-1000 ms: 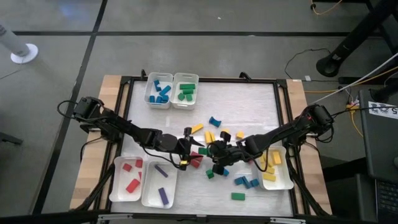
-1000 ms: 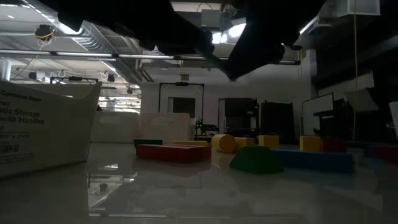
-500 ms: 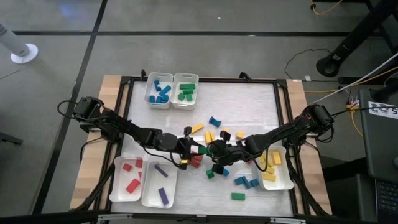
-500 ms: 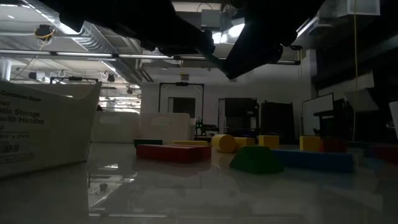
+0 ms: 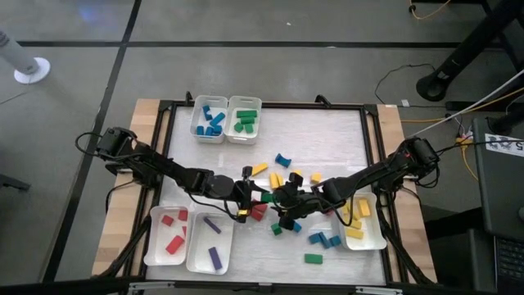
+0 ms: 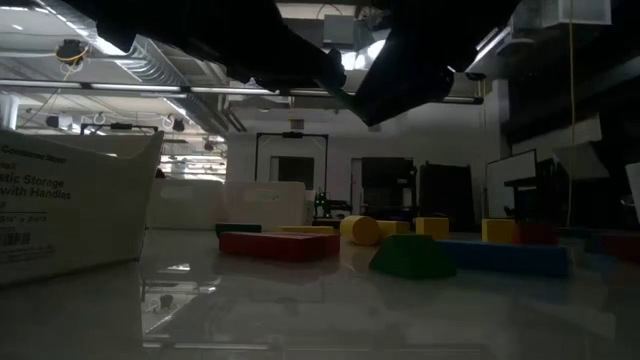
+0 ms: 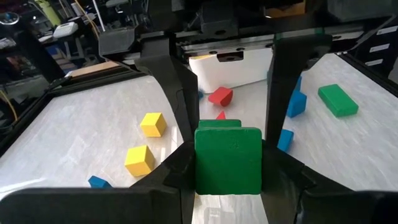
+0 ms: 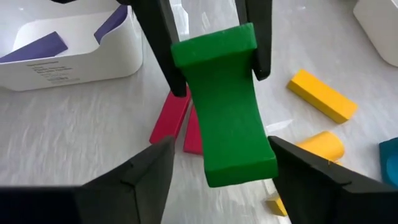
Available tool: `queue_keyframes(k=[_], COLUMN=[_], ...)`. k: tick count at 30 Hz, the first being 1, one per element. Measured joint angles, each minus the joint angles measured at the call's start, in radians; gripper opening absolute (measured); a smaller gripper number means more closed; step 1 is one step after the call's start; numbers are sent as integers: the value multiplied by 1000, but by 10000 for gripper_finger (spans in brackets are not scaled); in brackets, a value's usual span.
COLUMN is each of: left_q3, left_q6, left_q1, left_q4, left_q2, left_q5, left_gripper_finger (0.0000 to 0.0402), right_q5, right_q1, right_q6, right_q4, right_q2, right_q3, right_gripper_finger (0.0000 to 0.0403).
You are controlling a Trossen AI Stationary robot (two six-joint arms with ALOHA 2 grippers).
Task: Sort blocks
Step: Put the green block into the top right white bin
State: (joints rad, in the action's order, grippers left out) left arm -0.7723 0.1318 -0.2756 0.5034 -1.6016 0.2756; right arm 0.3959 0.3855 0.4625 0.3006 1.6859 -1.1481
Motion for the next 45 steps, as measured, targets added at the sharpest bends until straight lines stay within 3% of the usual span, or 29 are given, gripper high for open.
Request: queue_keyframes(k=[8,23,29,45], left_q3=[0,0,0,0], left_q6=[-18,-83,-80,-80], left_q1=[0,41,128,426], left_q4=[-50,-99,-93,-34], left_q2=[0,0,0,0], left_q5=[0,46,87,89], left_gripper_finger=[117,119,119,120], right_q5=[5,99,101,101], right_q1=[0,0,0,0], right_q6=[-46,-60,-48,-45], right_q4=[59,414,498,510], right_q2=[-17,-218,-241,-232], right_q3=[-1,-2,-2,-1], right_gripper_finger=[243,212,211,211])
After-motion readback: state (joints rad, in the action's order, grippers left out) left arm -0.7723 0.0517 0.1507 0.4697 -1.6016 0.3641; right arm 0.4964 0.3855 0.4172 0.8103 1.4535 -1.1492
